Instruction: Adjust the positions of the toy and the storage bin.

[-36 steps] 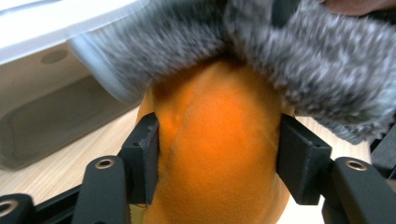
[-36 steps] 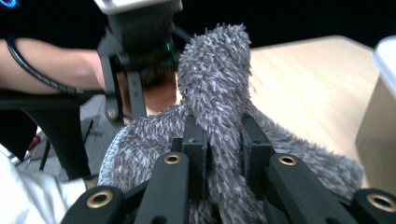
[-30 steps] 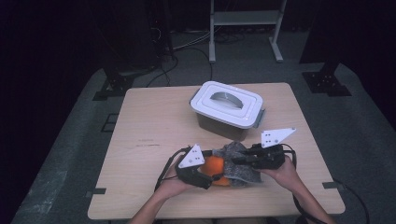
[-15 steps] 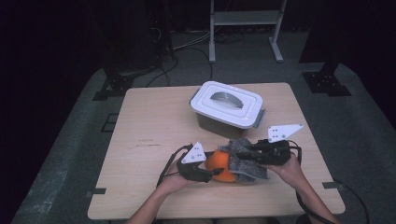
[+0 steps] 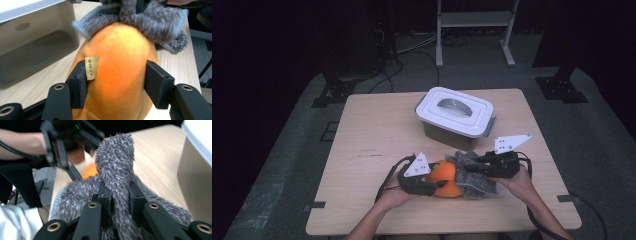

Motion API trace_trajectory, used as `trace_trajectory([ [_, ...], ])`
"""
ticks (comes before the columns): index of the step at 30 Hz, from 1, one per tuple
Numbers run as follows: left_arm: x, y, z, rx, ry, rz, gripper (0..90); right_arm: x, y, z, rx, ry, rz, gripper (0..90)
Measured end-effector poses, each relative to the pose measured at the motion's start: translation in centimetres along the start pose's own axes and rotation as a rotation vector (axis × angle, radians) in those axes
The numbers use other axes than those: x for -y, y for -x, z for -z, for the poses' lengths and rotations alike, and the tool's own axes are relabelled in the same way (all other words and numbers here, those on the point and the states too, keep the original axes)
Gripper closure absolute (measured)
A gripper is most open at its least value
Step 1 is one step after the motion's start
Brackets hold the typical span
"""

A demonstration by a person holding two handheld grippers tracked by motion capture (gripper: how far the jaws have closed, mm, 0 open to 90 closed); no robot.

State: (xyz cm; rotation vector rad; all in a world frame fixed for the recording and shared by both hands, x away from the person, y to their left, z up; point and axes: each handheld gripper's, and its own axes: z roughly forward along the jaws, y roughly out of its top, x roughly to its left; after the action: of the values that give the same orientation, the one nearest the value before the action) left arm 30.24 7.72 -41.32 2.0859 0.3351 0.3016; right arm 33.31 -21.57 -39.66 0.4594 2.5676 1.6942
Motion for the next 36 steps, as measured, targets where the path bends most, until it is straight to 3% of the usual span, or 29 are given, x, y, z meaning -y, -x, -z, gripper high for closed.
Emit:
trace_trajectory([
  [3, -0.5, 0.4, -0.6, 0.005, -0.008, -0.03, 39.6, -1.6, -0.7, -0.3, -0.024, 0.026, 0.043, 75.8],
  [6, -0.6, 0.2, -0.7, 0.001, -0.009, -0.032, 37.5, -2.1, -0.8, -1.0, -0.015, -0.013, 0.073, 75.8],
  [8, -0.4, -0.1, -0.6, 0.009, 0.002, -0.02, 34.2, -1.3, -0.3, -1.4, -0.017, -0.033, 0.049, 75.8],
  [11, -0.1, -0.2, -0.5, 0.002, 0.029, -0.028, 27.0, -0.1, 0.1, -1.3, -0.032, -0.017, 0.015, 75.8],
  [17, 0.6, -1.2, -0.7, 0.012, 0.045, 0.025, 12.9, 1.4, 0.4, -0.1, -0.03, -0.026, -0.003, 75.7],
  [20, 1.4, -1.7, -1.5, 0.087, 0.035, 0.093, 10.1, 2.0, 0.6, 0.3, -0.033, -0.024, -0.012, 75.7],
  [22, 2.0, -1.8, -2.1, 0.111, 0.025, 0.113, 13.0, 2.4, 0.9, 0.6, -0.035, -0.021, -0.027, 75.7],
  [26, 1.8, -1.2, -2.1, 0.057, 0.022, 0.079, 32.1, 1.7, 0.8, 0.5, -0.025, -0.018, -0.024, 75.6],
  [31, 1.4, -0.7, -1.9, 0.041, 0.012, 0.039, 34.6, -0.7, -0.1, -1.0, -0.04, 0.004, 0.031, 75.7],
  [36, 2.0, -0.9, -1.6, 0.04, 0.024, 0.06, 35.5, -0.6, 0.0, -1.3, -0.038, -0.014, 0.037, 75.7],
])
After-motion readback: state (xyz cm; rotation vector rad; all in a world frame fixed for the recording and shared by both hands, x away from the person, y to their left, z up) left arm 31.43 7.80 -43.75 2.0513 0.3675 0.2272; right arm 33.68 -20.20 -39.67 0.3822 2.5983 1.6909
